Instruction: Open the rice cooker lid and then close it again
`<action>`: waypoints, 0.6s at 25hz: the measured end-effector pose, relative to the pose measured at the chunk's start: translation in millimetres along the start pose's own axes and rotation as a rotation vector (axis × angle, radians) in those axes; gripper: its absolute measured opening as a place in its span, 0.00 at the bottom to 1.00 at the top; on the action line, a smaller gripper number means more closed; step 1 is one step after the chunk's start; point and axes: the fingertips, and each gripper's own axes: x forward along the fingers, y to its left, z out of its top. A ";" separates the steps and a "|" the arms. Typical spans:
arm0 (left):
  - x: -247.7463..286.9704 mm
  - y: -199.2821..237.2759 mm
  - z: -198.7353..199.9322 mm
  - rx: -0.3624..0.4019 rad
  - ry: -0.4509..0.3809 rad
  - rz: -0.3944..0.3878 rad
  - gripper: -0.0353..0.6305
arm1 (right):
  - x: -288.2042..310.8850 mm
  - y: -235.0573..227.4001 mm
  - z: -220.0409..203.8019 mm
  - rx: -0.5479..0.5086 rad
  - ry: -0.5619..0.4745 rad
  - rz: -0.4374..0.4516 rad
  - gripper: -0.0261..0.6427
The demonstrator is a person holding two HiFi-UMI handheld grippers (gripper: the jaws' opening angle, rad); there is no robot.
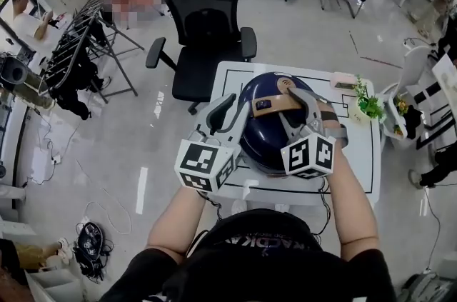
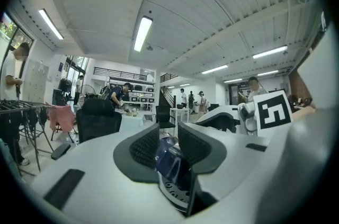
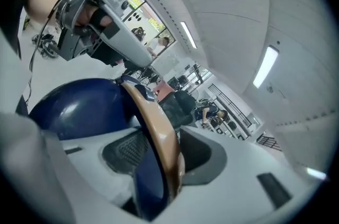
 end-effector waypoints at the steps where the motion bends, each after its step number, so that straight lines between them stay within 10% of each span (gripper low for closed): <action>1: -2.5 2.2 6.8 0.000 -0.015 0.007 0.22 | -3.9 -7.3 -0.3 0.034 -0.015 -0.005 0.31; 15: 12.9 -27.3 9.7 -0.017 -0.025 -0.031 0.24 | -53.9 -100.8 -58.7 0.569 -0.241 -0.058 0.30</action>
